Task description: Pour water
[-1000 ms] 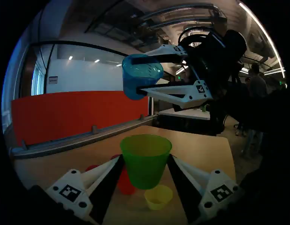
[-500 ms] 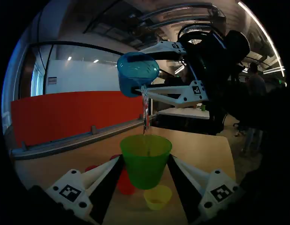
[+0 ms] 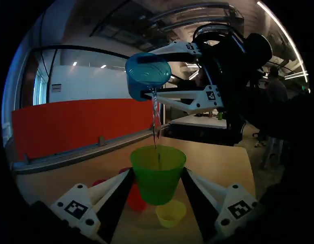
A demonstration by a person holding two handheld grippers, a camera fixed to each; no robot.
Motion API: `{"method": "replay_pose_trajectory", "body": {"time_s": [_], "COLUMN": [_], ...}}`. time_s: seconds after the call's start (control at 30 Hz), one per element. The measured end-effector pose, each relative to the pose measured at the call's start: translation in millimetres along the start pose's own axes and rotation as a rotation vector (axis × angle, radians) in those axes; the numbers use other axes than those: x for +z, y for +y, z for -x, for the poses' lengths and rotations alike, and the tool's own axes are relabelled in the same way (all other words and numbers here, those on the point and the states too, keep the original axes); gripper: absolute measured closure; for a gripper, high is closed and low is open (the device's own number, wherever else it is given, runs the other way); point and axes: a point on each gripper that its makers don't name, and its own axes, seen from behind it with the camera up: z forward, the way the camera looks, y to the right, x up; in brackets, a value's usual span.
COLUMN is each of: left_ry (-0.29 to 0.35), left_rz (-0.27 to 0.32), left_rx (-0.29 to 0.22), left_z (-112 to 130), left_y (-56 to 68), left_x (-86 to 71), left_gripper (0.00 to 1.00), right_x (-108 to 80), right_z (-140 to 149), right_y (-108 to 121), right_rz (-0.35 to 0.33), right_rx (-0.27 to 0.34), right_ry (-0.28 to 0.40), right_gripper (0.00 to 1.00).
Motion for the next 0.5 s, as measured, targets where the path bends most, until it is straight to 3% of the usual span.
{"method": "replay_pose_trajectory", "body": {"time_s": [0.5], "left_ry": [0.002], "left_rz": [0.000], "left_rx": [0.000], "left_z": [-3.0], "left_y": [-0.4], "left_x": [-0.2], "left_gripper": [0.18], "right_x": [1.8], "right_z": [-0.8], "right_y": [3.1], "right_rz": [0.009], "right_rx": [-0.059], "right_ry": [-0.003], "right_gripper": [0.11]}}
